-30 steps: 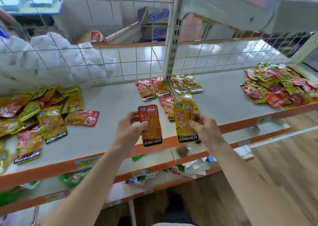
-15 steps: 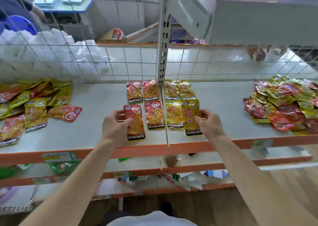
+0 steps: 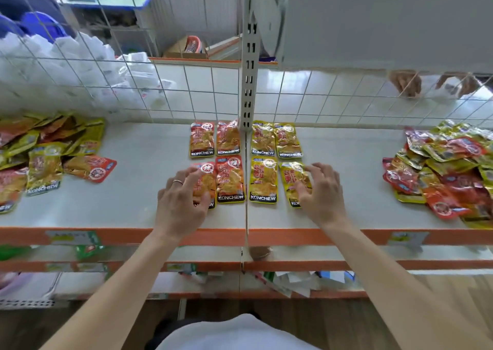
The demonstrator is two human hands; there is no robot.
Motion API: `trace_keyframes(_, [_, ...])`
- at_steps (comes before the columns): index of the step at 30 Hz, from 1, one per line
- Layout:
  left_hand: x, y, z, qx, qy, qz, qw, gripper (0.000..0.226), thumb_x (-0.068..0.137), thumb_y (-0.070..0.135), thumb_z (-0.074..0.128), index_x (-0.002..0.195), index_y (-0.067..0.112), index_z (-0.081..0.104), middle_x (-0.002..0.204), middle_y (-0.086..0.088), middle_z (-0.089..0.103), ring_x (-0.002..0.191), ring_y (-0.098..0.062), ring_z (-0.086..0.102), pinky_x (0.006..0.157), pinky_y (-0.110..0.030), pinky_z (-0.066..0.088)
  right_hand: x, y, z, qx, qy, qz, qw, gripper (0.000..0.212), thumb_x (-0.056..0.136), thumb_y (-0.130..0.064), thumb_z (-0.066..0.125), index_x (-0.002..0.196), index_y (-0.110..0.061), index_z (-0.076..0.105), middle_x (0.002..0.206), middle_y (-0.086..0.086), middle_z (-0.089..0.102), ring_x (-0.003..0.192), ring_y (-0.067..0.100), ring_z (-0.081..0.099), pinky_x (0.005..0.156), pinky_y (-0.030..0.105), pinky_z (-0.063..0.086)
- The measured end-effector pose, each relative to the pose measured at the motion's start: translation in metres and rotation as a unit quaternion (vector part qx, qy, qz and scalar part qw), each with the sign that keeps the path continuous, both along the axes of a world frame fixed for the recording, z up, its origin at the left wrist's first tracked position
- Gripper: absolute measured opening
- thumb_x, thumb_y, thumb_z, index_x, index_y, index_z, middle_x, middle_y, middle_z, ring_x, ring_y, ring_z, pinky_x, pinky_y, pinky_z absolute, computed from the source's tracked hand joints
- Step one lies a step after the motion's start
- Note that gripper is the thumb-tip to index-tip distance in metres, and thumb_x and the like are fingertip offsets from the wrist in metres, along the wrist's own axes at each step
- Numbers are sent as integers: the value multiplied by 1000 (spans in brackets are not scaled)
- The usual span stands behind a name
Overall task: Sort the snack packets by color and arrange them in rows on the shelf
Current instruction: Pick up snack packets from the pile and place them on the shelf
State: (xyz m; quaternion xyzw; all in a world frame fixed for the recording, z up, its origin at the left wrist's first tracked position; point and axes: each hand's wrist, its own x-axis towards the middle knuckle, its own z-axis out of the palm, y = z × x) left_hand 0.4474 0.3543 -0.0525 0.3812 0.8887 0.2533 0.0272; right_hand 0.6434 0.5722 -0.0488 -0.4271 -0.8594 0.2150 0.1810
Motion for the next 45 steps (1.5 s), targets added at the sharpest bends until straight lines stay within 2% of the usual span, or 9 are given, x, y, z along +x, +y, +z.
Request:
trace_keyframes(5, [2, 0, -4, -68, 6, -19, 997, 46, 94, 34, 64, 139, 26, 57, 152, 0, 46, 133, -28, 45, 107, -49, 37, 3, -4, -11, 11, -47, 126, 991, 48, 94, -23, 62, 142, -19, 54, 153, 2, 45, 140, 25, 40, 113, 42, 30])
trace_keyframes(9, [1, 3, -5, -76, 14, -11, 997, 48, 98, 37, 57, 145, 28, 49, 157, 3, 40, 140, -25, 40, 113, -46, 32, 1, -4, -11, 30, -70, 126, 989, 50, 97, -31, 59, 145, -23, 50, 156, -2, 40, 141, 23, 37, 113, 41, 29])
trace_keyframes(15, [-4, 8, -7, -81, 3, -15, 997, 49, 104, 36, 47, 152, 29, 40, 164, 6, 27, 152, -19, 23, 124, -46, 9, -4, -3, -13, 50, -87, 104, 989, 51, 98, -37, 55, 147, -27, 47, 157, -4, 37, 143, 20, 33, 112, 39, 20])
trace_keyframes(19, [-3, 9, -7, -58, 10, -3, 998, 48, 104, 32, 48, 151, 25, 40, 164, 2, 29, 152, -20, 22, 124, -46, 8, -2, -2, -15, 50, -78, 96, 991, 49, 97, -38, 57, 145, -30, 49, 157, -4, 37, 142, 19, 33, 108, 39, 20])
trace_keyframes(22, [-7, 21, 3, -48, 16, -10, 999, 51, 103, 40, 47, 152, 29, 37, 163, 0, 29, 152, -25, 20, 124, -49, 10, -9, 4, -12, 56, -62, 102, 991, 46, 96, -40, 57, 141, -30, 52, 157, -2, 36, 144, 19, 29, 109, 43, 20])
trace_keyframes(27, [-23, 74, 20, -129, 14, -45, 990, 61, 101, 58, 36, 157, 43, 16, 169, 5, 4, 155, -32, 1, 122, -60, 3, -50, 20, 4, 54, -129, 146, 979, 53, 99, -51, 47, 150, -38, 37, 166, -5, 17, 152, 18, 11, 117, 46, 8])
trace_keyframes(31, [-31, 111, 18, -212, 73, -91, 970, 69, 98, 67, 24, 157, 46, -4, 168, 4, -16, 154, -38, -7, 120, -64, -2, -84, 21, 14, 45, -188, 182, 964, 61, 100, -58, 35, 156, -38, 21, 168, -6, 5, 154, 15, 1, 120, 50, 1])
trace_keyframes(35, [-43, 123, 9, -277, 69, -115, 952, 74, 96, 72, 14, 160, 38, -1, 168, -1, -16, 154, -33, -11, 117, -68, -9, -101, 23, 13, 21, -242, 204, 948, 66, 101, -62, 22, 159, -33, 11, 167, -8, -2, 154, 13, -6, 120, 54, -5])
trace_keyframes(45, [-55, 114, 6, -278, 43, -163, 946, 71, 99, 69, 20, 160, 37, 5, 167, 8, -15, 154, -26, -15, 114, -70, -13, -102, 31, 6, 24, -242, 229, 942, 63, 102, -59, 24, 158, -30, 22, 167, -10, 3, 153, 9, 0, 121, 56, -7])
